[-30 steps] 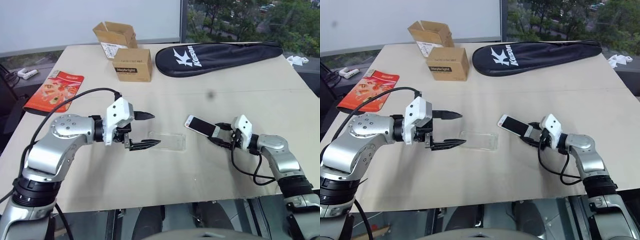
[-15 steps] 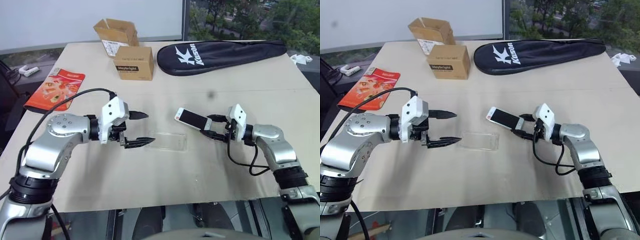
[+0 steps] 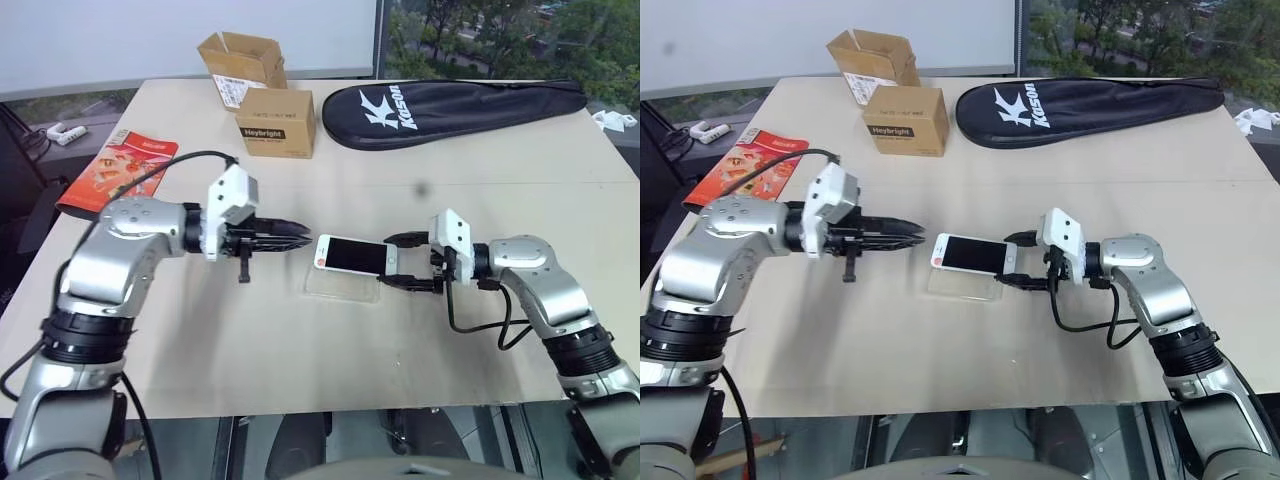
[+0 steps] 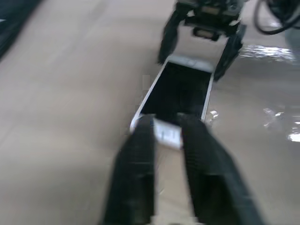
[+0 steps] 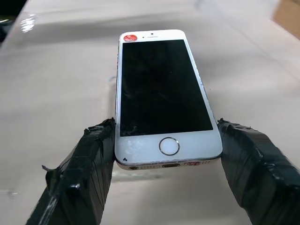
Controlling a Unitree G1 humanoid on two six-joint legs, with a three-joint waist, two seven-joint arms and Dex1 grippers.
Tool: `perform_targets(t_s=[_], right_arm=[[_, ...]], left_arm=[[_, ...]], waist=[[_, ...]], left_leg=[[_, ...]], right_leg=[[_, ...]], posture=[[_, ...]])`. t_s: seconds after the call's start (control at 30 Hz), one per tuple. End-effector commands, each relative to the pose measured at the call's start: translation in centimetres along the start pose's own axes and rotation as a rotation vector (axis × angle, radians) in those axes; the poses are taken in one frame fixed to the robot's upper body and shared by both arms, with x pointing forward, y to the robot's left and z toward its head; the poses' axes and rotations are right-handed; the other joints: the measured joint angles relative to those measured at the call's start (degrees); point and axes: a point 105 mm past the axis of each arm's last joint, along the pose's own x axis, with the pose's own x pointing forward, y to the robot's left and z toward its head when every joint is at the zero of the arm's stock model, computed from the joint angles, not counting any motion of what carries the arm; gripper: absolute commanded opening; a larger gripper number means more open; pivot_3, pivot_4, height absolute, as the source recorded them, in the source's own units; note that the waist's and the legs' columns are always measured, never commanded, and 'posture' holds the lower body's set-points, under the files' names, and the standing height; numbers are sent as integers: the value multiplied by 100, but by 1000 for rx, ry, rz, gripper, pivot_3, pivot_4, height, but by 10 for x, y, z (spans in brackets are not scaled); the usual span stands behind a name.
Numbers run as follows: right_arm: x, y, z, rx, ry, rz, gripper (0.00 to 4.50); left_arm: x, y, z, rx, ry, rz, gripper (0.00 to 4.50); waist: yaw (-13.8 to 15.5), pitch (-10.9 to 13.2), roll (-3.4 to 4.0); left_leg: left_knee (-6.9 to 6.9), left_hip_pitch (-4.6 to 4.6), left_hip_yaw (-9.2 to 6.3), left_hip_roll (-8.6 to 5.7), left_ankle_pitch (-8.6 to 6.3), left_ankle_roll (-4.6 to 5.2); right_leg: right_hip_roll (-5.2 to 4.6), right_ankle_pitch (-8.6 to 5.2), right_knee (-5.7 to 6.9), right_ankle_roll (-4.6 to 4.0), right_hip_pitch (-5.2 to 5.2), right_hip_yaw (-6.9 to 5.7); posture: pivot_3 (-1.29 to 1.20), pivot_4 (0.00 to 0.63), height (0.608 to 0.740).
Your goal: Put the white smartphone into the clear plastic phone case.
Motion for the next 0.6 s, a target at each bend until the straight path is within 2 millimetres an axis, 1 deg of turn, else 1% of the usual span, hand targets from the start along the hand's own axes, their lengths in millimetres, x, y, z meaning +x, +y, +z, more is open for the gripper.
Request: perform_targets(t_s=[0.03,0.17,0.33,0.5,0.6], right_arm=[[3,2,7,-62,15,32,2957],[5,-2,-12,-81,128,13,2957],[6,-4,-13,-81,166,-9,2957],[8,-1,-13,-110,199,11,2957],[10,3,-12,-130,212,31,2957]], left_arm=[[12,3,5,91,14,-62,54],[25,2,-5,129,60,-117,54],[31,-1,-20,144,135,-167,54],[32,-2,-40,147,246,-209,54],[33,-1,-47,147,284,-221,54]], waist=[[3,0,0],[-28,0,0],[-37,1,-1],[-26,1,-1],[-31,0,-1]], left_leg=[[1,0,-1,0,0,0],[3,1,0,-1,0,0],[3,-2,0,-1,0,0],[5,-2,0,-1,0,0],[5,-2,-1,-1,0,0]], right_leg=[[0,0,2,0,0,-1],[1,0,4,0,0,1],[1,0,8,0,-6,2],[1,0,10,0,-5,1],[1,0,11,0,-5,1]], posture=[[0,150,740],[0,150,740],[0,150,740],[0,150,740],[0,150,740]])
